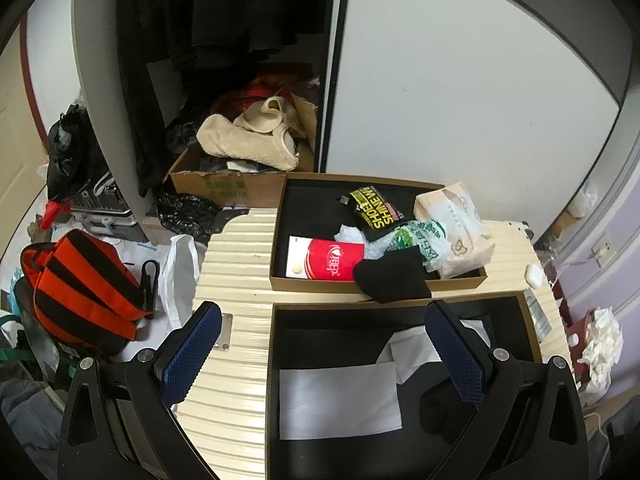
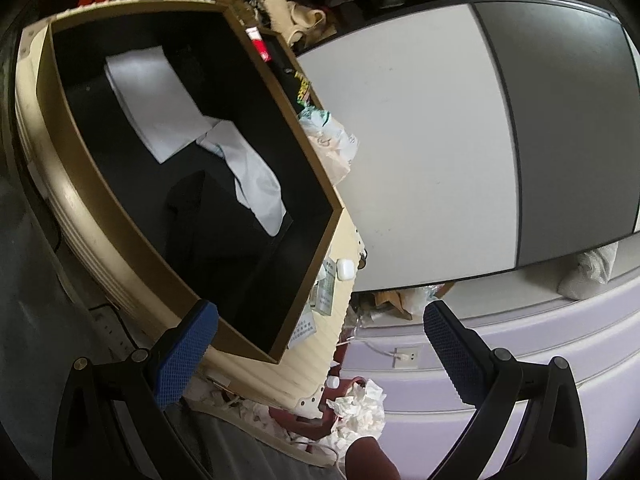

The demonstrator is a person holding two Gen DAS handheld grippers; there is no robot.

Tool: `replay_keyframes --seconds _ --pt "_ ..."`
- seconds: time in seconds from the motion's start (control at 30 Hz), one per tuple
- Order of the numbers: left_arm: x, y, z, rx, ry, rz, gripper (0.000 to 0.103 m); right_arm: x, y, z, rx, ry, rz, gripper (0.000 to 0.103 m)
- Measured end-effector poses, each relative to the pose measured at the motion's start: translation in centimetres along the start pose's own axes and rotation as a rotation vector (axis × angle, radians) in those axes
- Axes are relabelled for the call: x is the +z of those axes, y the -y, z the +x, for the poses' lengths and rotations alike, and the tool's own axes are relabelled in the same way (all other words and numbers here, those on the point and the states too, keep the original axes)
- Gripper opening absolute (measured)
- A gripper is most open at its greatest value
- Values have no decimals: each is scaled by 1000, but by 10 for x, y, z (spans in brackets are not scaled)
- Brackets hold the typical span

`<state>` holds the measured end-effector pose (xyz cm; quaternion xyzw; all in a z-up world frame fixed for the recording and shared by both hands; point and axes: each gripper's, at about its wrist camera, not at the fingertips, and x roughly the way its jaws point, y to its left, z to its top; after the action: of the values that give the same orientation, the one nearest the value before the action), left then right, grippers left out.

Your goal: Organize soft objects

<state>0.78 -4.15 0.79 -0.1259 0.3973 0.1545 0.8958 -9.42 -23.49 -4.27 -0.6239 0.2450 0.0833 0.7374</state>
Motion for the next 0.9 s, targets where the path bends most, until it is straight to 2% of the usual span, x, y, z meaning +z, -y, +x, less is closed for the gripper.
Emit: replay_keyframes --seconds 0.2,0.67,0.9 --pt "0 2 -1 -8 -3 -2 101 0 -9 5 -44 -10 -31 102" --pt "1 1 -3 -15 0 -10 101 1 -10 6 -57 -10 -35 102" --pt "2 2 -4 -19 4 -15 101 5 11 3 -27 -10 50 102"
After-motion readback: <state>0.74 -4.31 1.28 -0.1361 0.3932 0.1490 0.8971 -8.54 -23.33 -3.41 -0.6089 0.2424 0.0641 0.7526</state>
